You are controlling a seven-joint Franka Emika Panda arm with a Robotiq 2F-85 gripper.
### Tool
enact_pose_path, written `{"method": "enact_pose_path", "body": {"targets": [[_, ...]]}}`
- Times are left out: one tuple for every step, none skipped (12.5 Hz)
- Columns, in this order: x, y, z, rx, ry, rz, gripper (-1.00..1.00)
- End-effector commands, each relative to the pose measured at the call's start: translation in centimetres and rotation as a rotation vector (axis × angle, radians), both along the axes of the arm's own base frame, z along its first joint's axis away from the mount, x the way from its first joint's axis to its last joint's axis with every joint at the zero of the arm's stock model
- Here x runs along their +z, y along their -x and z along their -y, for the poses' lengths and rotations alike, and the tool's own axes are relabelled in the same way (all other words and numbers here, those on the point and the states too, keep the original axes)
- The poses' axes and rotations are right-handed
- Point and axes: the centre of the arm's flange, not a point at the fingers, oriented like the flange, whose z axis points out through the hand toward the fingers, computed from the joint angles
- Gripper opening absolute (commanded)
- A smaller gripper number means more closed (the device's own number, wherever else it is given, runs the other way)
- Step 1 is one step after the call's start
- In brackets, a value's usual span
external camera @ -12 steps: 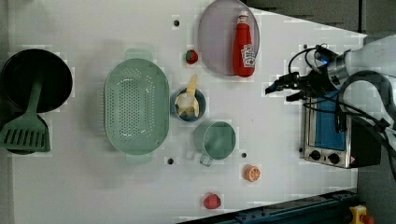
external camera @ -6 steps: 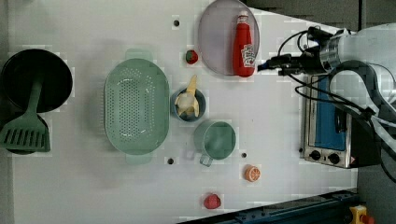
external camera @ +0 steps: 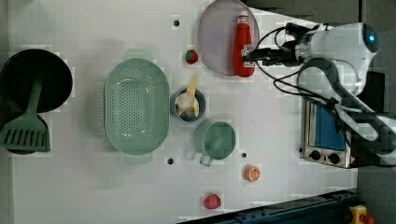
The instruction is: Pick ketchup from plate and place it on table.
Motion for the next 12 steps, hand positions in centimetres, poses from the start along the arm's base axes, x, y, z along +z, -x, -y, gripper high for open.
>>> {"method": "enact_pose_path", "body": {"targets": [[-0.7,-1.1,-0.5,0.056,0.007,0.054,1.0],[-1.6,-1.1,-0.6,0.057,0.004,0.049,1.0],[-2.3,-1.2,-0.7,0.057,0.001,0.055,1.0],[-2.7,-1.4,-0.7,0.056,-0.001,0.068,1.0],[-3.3,-1.5,-0.8,0.056,-0.004,0.074,1.0],[-3.6,-1.5,-1.1,0.059,-0.007,0.077,1.0],[-3.8,-1.8,-1.2,0.059,-0.007,0.087,1.0],[-4.1,-1.8,-1.1,0.057,-0.007,0.086,1.0],[-4.2,-1.8,-1.1,0.057,-0.007,0.083,1.0],[-4.5,-1.7,-1.0,0.056,-0.007,0.079,0.93],[-4.6,-1.7,-1.0,0.055,-0.007,0.08,0.68],[-4.5,-1.8,-1.0,0.055,-0.007,0.082,0.43]]}}
